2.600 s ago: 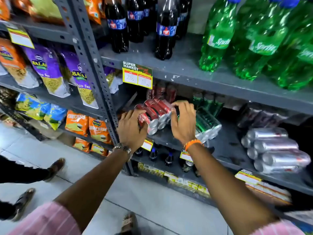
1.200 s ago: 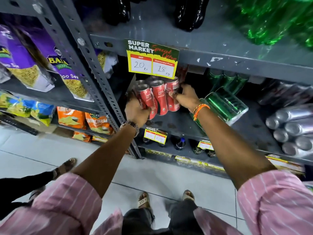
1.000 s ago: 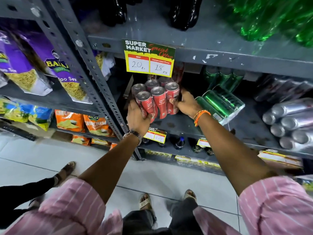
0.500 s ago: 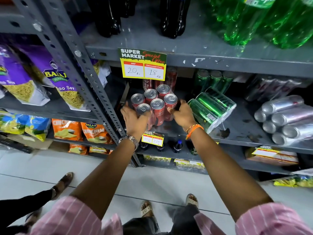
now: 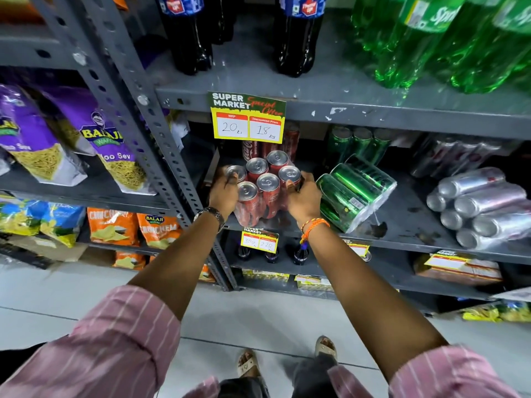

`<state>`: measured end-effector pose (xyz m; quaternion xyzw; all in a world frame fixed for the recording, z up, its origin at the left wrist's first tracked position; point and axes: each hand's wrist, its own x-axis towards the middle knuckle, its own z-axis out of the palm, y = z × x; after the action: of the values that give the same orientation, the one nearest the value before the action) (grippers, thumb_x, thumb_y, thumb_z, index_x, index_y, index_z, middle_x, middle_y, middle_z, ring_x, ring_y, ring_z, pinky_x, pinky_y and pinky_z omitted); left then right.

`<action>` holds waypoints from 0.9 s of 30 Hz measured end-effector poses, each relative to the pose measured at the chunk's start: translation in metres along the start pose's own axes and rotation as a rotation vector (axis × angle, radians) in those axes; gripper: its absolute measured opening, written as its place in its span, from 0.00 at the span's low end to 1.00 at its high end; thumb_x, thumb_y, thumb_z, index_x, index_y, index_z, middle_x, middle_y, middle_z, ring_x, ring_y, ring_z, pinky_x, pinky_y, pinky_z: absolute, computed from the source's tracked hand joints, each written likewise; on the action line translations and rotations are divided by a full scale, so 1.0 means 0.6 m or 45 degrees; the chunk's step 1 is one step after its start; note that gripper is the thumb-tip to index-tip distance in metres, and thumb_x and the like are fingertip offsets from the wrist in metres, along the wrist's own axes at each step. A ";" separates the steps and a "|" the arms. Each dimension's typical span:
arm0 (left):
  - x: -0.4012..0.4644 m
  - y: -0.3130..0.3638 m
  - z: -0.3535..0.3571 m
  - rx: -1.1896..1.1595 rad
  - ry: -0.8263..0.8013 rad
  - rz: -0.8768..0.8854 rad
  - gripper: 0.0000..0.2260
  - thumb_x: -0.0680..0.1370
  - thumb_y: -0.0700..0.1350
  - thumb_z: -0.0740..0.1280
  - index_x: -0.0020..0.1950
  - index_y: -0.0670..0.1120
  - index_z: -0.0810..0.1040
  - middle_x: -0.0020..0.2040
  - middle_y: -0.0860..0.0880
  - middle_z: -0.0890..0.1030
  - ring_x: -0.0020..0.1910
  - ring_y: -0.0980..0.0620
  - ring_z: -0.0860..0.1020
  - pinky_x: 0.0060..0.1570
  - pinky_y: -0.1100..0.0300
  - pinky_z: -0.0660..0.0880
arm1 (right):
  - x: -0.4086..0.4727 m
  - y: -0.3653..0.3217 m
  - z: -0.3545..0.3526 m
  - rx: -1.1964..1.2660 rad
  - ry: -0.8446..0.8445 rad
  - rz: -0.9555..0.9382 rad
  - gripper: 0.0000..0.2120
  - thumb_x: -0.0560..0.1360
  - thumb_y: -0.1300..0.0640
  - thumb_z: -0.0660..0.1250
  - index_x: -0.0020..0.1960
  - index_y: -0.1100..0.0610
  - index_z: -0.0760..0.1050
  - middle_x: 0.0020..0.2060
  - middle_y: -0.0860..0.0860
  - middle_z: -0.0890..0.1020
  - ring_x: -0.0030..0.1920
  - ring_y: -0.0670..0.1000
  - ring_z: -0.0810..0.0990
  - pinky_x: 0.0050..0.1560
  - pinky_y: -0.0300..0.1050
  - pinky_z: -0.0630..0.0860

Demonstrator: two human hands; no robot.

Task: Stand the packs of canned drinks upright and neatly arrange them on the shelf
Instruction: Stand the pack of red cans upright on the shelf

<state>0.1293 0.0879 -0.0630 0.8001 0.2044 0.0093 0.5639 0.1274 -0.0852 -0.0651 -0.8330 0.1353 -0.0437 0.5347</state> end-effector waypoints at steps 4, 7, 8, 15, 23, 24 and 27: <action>0.001 -0.002 0.002 -0.066 0.005 -0.022 0.19 0.82 0.53 0.57 0.69 0.46 0.72 0.69 0.40 0.75 0.67 0.40 0.73 0.69 0.50 0.69 | 0.011 -0.004 -0.003 -0.021 -0.003 0.025 0.15 0.76 0.61 0.67 0.62 0.61 0.75 0.56 0.61 0.85 0.58 0.61 0.83 0.58 0.50 0.78; 0.001 -0.004 0.007 -0.092 0.031 -0.005 0.19 0.82 0.52 0.56 0.69 0.45 0.73 0.68 0.40 0.75 0.66 0.40 0.74 0.66 0.52 0.70 | 0.019 -0.004 -0.005 -0.056 -0.013 0.034 0.15 0.77 0.62 0.67 0.63 0.61 0.76 0.57 0.61 0.85 0.59 0.60 0.83 0.59 0.48 0.77; -0.002 -0.004 0.009 -0.106 0.039 -0.003 0.18 0.82 0.52 0.56 0.68 0.45 0.73 0.67 0.41 0.76 0.64 0.41 0.75 0.63 0.53 0.70 | 0.021 -0.005 -0.005 -0.058 -0.011 0.035 0.15 0.77 0.62 0.66 0.63 0.61 0.76 0.57 0.61 0.85 0.59 0.60 0.83 0.59 0.48 0.77; -0.037 -0.038 0.027 -0.121 0.135 0.172 0.09 0.77 0.50 0.61 0.56 0.49 0.72 0.60 0.42 0.78 0.58 0.44 0.78 0.63 0.45 0.73 | 0.073 -0.023 -0.003 -0.134 -0.080 -0.013 0.16 0.77 0.63 0.64 0.63 0.58 0.80 0.59 0.62 0.85 0.62 0.62 0.82 0.61 0.48 0.76; -0.061 -0.029 0.042 -0.208 0.183 0.064 0.16 0.76 0.46 0.64 0.62 0.42 0.71 0.61 0.42 0.76 0.60 0.43 0.77 0.64 0.49 0.72 | 0.143 -0.039 0.007 -0.173 -0.322 -0.039 0.16 0.78 0.59 0.68 0.65 0.57 0.80 0.61 0.58 0.84 0.64 0.58 0.82 0.67 0.49 0.77; -0.058 -0.021 0.038 -0.215 0.178 0.025 0.17 0.75 0.47 0.65 0.62 0.42 0.71 0.61 0.42 0.77 0.60 0.43 0.77 0.63 0.48 0.73 | 0.140 -0.040 0.005 -0.173 -0.319 -0.037 0.16 0.78 0.58 0.69 0.64 0.57 0.80 0.61 0.58 0.85 0.63 0.59 0.82 0.66 0.48 0.77; -0.022 0.018 0.019 -0.112 0.144 -0.040 0.20 0.77 0.50 0.64 0.69 0.47 0.70 0.63 0.47 0.77 0.55 0.47 0.79 0.59 0.52 0.74 | 0.100 -0.038 0.000 -0.100 -0.196 -0.051 0.16 0.77 0.54 0.69 0.63 0.59 0.80 0.58 0.59 0.85 0.61 0.60 0.82 0.62 0.48 0.77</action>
<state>0.1235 0.0701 -0.0545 0.7695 0.2477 0.0546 0.5862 0.1889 -0.0927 -0.0486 -0.8567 0.0785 0.0151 0.5096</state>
